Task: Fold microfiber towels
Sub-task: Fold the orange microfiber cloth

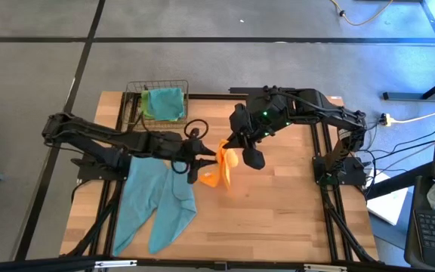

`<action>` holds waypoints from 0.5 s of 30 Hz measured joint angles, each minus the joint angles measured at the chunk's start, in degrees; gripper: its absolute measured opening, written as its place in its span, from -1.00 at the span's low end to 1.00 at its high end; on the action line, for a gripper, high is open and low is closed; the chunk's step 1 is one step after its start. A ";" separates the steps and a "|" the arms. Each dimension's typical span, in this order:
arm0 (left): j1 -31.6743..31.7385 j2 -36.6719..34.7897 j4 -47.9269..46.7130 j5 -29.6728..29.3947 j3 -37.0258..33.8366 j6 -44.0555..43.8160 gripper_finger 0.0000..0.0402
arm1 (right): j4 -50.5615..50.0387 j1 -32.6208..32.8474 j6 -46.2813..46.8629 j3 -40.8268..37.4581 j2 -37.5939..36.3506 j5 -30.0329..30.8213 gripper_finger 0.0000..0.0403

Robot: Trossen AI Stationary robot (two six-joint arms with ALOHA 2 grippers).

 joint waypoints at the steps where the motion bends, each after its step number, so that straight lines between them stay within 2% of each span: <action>1: 0.41 0.16 0.04 0.03 0.00 0.01 -0.43 | 0.00 0.00 0.55 0.00 -0.02 -0.27 -0.99; 5: 1.80 -0.12 -0.66 0.23 0.00 0.11 -0.43 | 0.00 0.10 0.87 0.00 -0.02 -2.52 -0.99; 15: 5.28 -5.59 -7.02 1.70 0.02 4.46 -0.42 | -0.33 1.14 0.59 0.00 0.00 -3.11 -0.99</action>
